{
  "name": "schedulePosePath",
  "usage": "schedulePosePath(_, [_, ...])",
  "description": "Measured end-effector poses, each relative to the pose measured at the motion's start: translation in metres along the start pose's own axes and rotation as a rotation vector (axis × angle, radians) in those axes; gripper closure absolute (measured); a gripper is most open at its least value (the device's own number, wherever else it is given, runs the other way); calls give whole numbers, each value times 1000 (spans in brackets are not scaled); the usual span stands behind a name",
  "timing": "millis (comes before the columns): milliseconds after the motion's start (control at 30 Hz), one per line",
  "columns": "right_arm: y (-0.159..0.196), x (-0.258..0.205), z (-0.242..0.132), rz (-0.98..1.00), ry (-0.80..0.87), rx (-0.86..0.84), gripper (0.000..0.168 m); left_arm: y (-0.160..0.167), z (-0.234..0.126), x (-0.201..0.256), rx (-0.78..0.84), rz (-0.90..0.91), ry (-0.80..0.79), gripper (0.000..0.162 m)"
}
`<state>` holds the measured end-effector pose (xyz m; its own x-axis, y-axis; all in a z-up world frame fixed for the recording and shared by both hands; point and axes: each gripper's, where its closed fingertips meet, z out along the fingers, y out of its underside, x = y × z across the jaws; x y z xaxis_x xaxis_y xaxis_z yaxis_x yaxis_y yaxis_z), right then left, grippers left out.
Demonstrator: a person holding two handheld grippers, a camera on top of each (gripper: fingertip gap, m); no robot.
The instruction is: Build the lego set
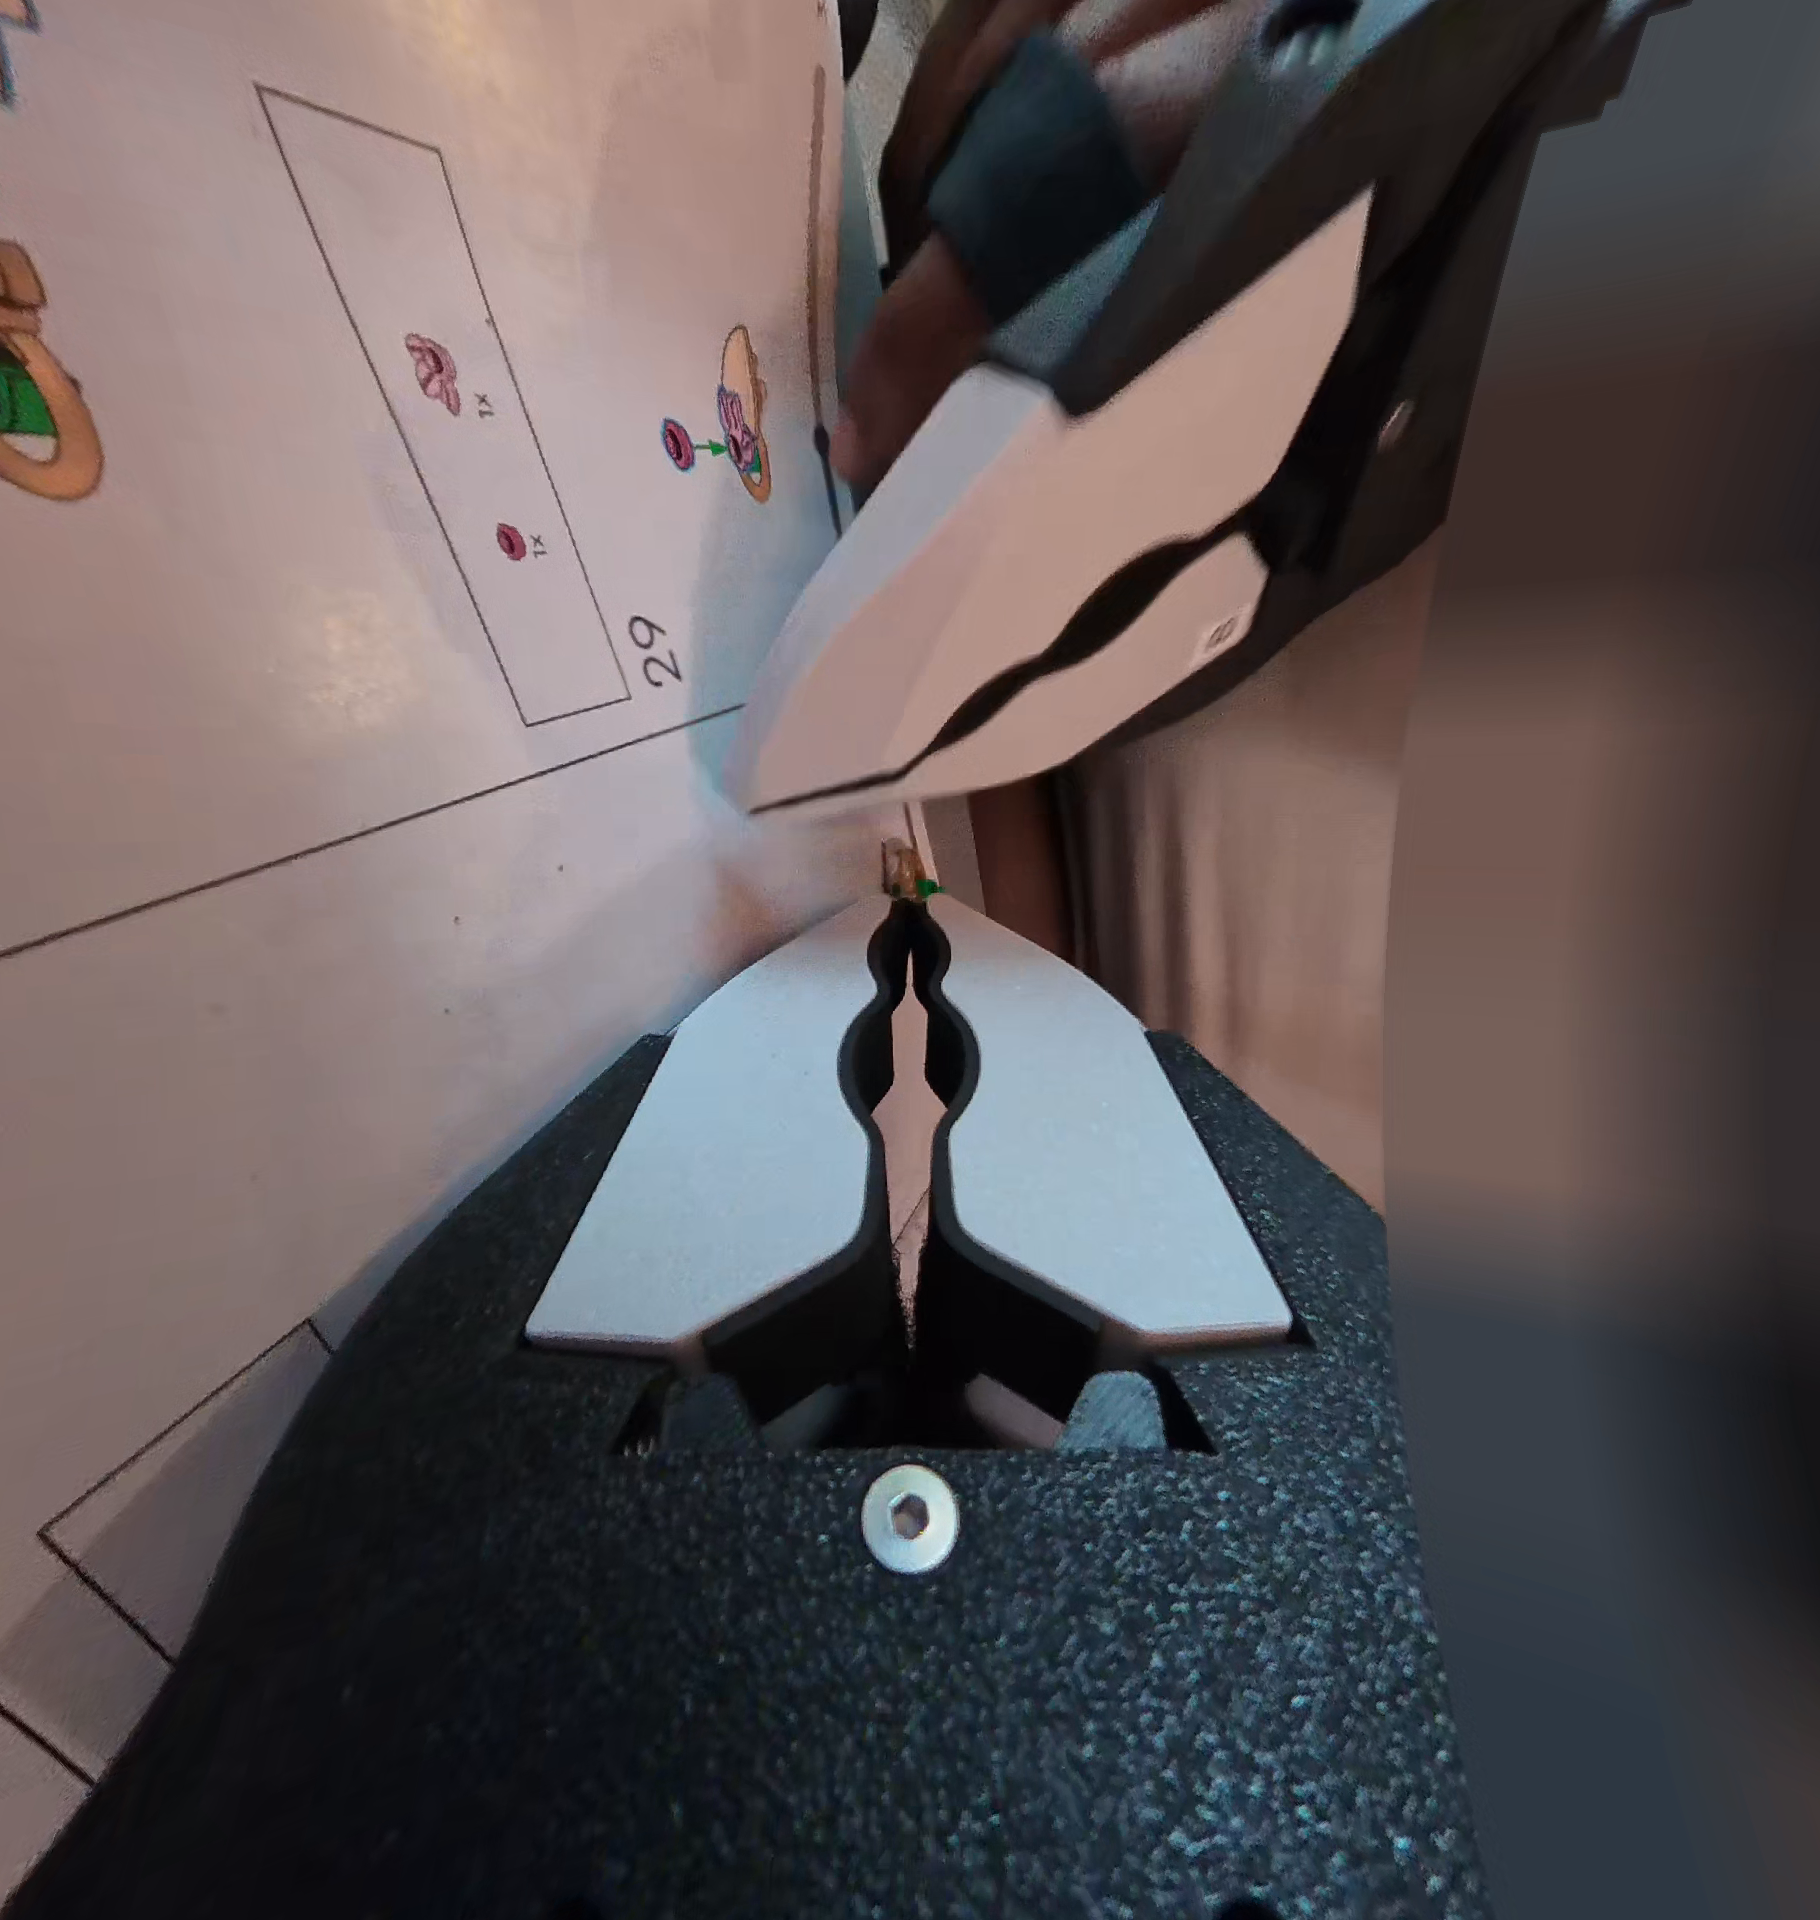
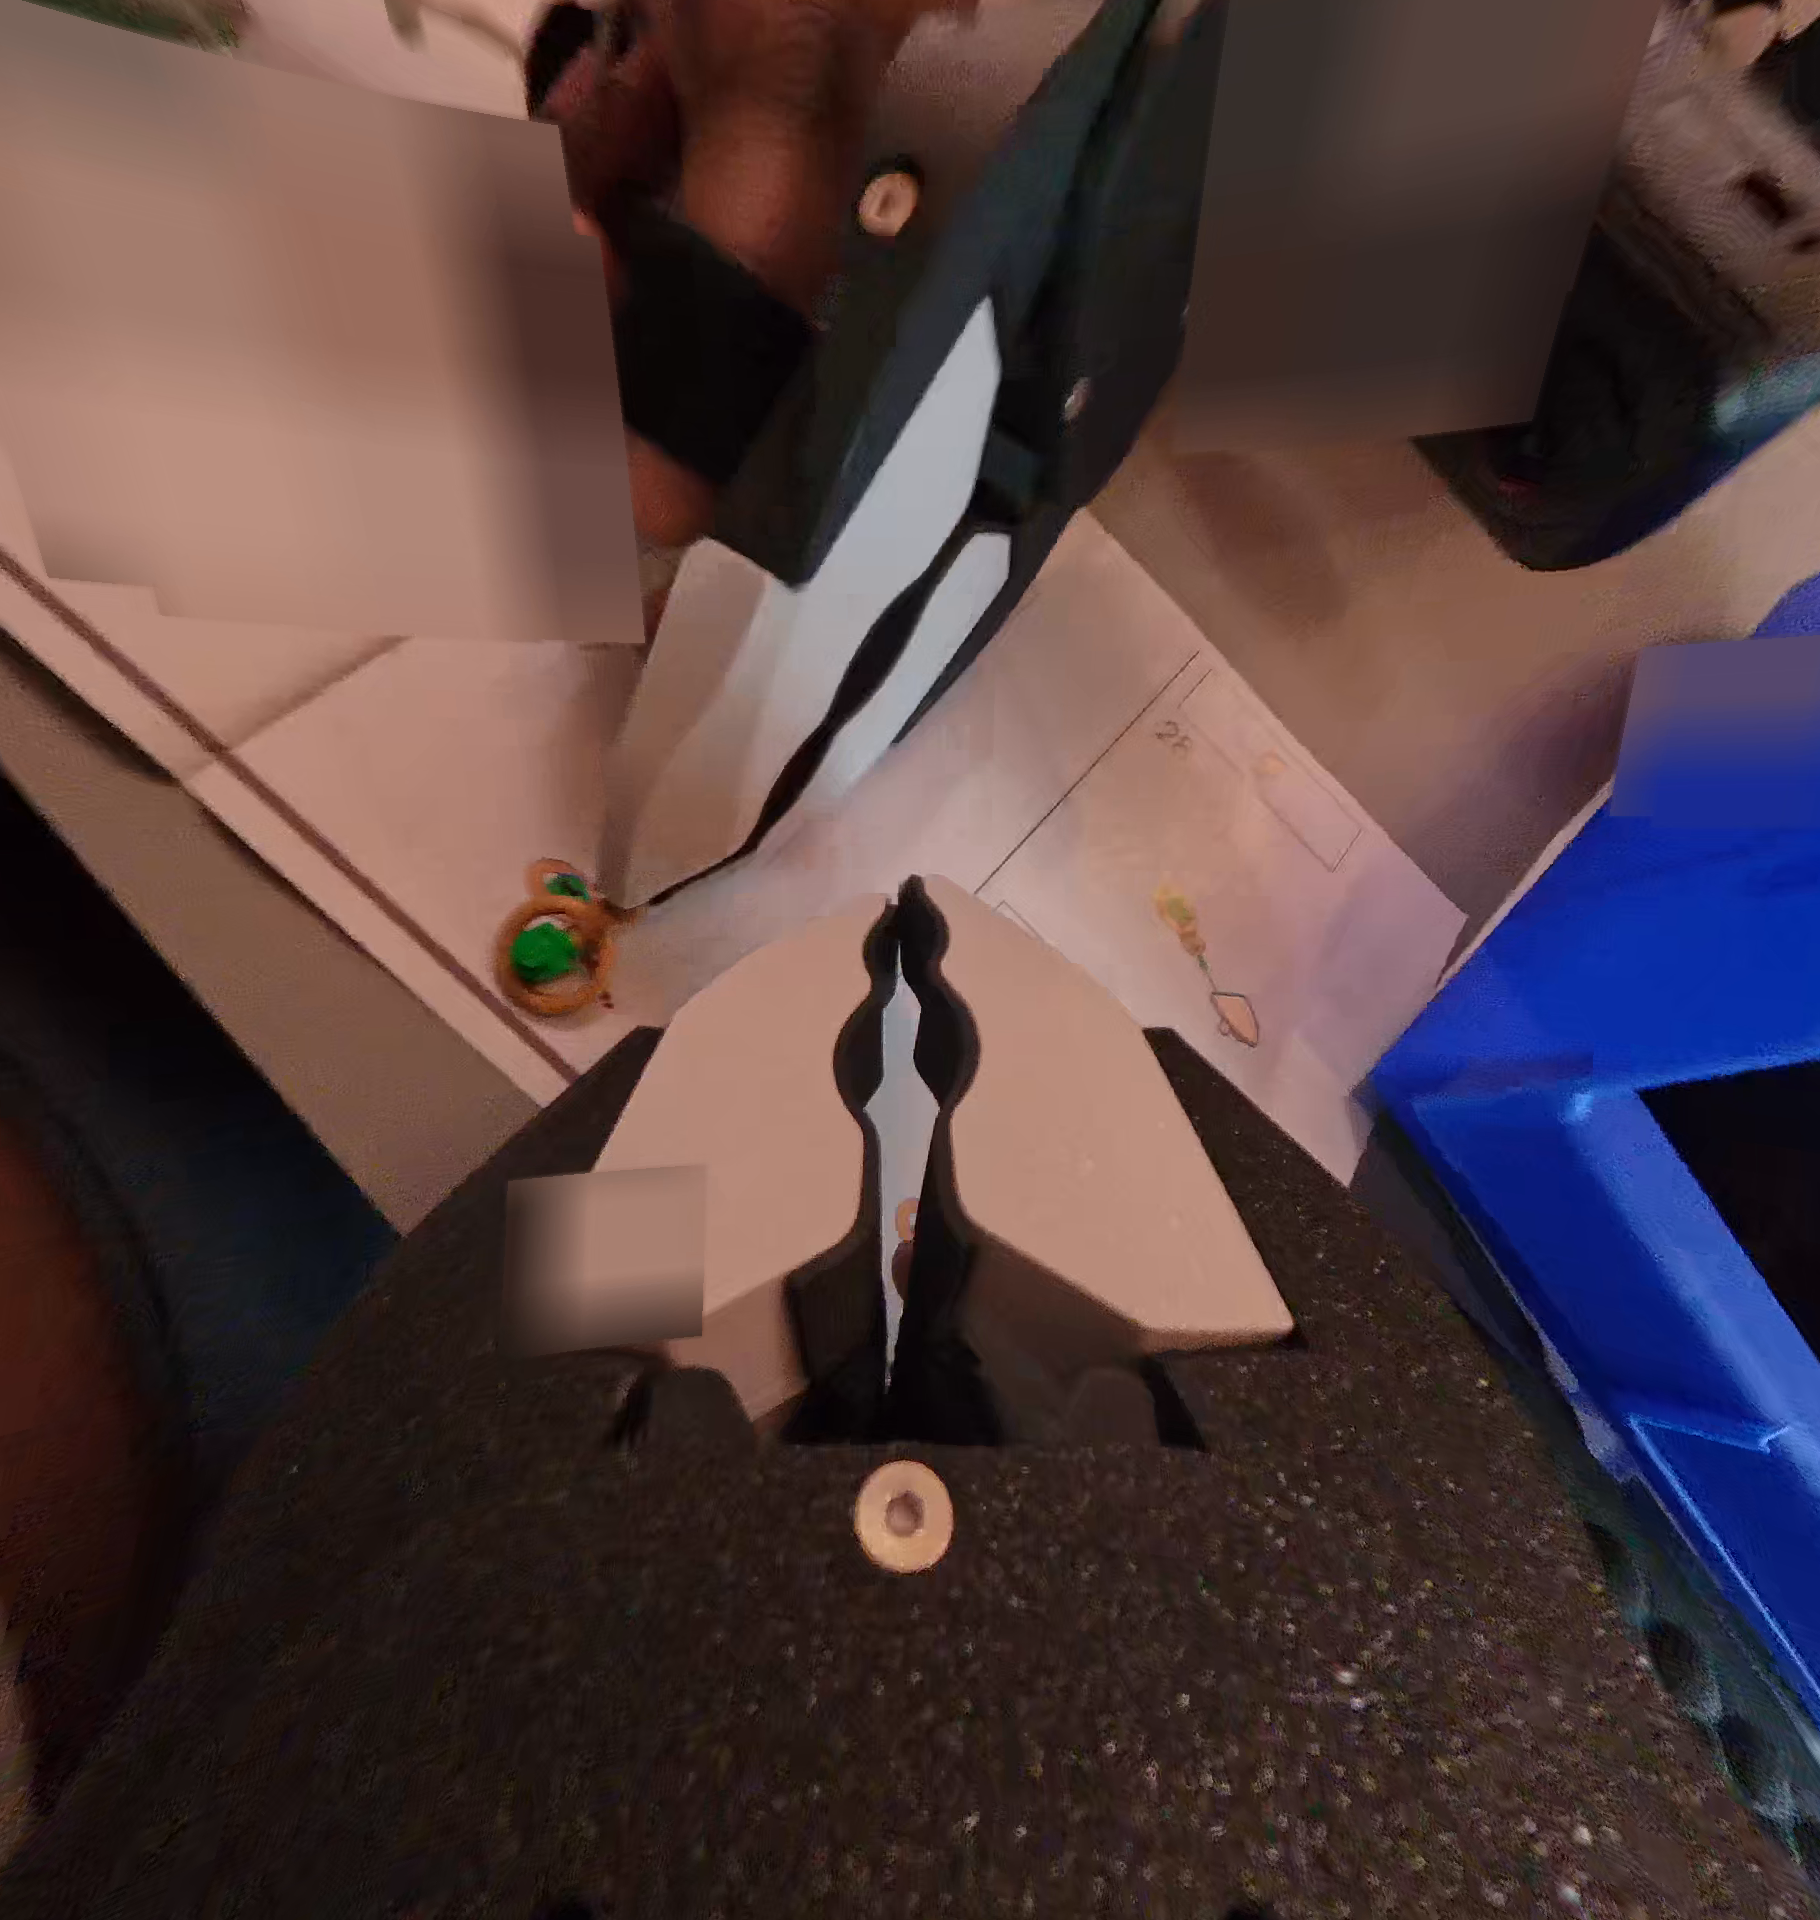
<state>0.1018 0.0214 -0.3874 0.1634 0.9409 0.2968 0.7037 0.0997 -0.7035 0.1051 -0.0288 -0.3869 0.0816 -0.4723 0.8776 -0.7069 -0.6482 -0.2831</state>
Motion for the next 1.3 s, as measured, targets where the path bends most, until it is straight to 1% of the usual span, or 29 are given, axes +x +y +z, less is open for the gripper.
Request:
schedulePosePath(67, [-10, -11, -15, 59, -127, 89, 167, -1, 0, 0, 14, -11, 4, 162])
schedulePosePath(100, [-13, -23, -23, 84, -209, 110, 165, -1, 0, 0, 18, -12, 2, 162])
schedulePosePath(133, [-13, -33, -28, 92, -255, 111, 164, -1, 0, 0, 20, -11, -1, 162])
schedulePosePath(233, [-2, -53, -30, -27, -266, 72, 165, -1, -1, 0, 22, -15, 2, 162])
schedulePosePath(267, [-2, -58, -29, -30, -277, 74, 165, -1, -1, 0, 22, -17, 5, 162])
schedulePosePath(333, [-2, -63, -26, 24, -309, 71, 165, -1, -1, 0, 22, -21, 9, 162])
schedulePosePath(533, [-4, -57, -19, 7, -242, 75, 168, -1, -1, 0, 25, -16, 8, 162])
schedulePosePath(633, [-4, -57, -19, -15, -237, 70, 168, -1, -1, 0, 26, -10, 6, 162])
schedulePosePath(700, [-4, -54, -19, -50, -212, 68, 166, -1, -1, 0, 27, -11, 7, 162])
schedulePosePath(867, [-2, -54, -16, -34, -226, 62, 161, -1, -1, 0, 25, -20, 16, 162])
schedulePosePath(1033, [-3, -52, -15, -68, -208, 58, 158, -1, -1, 0, 26, -11, 10, 162])
schedulePosePath(1300, [-6, -50, -13, -215, -212, 92, 155, 0, -1, 0, 7, -23, 25, 162])
